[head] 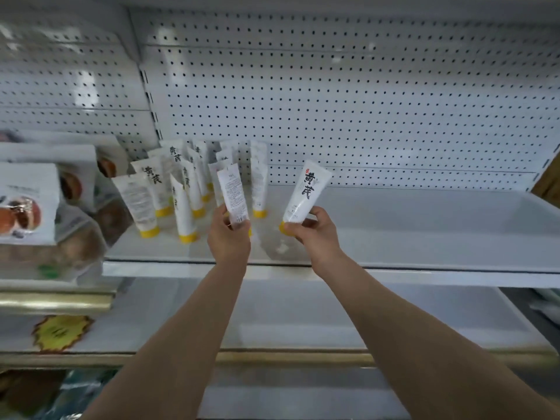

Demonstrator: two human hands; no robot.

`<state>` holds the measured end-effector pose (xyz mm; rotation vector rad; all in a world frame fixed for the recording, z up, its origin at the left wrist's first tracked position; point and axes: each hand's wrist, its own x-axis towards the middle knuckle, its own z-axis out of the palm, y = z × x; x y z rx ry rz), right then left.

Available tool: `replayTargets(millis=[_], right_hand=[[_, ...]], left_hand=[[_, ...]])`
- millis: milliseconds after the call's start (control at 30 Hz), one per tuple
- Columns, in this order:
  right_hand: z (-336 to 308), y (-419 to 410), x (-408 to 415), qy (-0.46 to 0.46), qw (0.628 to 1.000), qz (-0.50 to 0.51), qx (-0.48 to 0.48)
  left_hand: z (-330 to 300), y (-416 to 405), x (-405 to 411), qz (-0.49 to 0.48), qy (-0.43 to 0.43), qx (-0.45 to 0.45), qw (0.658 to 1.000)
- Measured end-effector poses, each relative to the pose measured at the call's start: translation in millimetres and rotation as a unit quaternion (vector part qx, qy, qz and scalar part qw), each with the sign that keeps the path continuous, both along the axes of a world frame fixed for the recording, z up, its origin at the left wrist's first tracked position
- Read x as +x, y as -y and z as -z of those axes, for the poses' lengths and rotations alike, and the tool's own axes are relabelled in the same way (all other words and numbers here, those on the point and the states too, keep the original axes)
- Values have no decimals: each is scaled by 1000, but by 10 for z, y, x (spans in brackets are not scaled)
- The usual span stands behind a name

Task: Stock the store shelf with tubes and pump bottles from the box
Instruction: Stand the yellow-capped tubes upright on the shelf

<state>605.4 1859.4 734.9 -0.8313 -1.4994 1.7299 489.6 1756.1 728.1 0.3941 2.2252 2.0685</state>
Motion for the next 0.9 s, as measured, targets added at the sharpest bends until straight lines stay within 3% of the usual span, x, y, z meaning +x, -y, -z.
replayTargets(millis=[500,900], right_hand=[[167,218,-774,171,975,66,125],[248,242,-880,262,947,45,179]], left_hand=[[264,179,-634,24,-96,-110,989],[280,162,-596,16,-90,-154,984]])
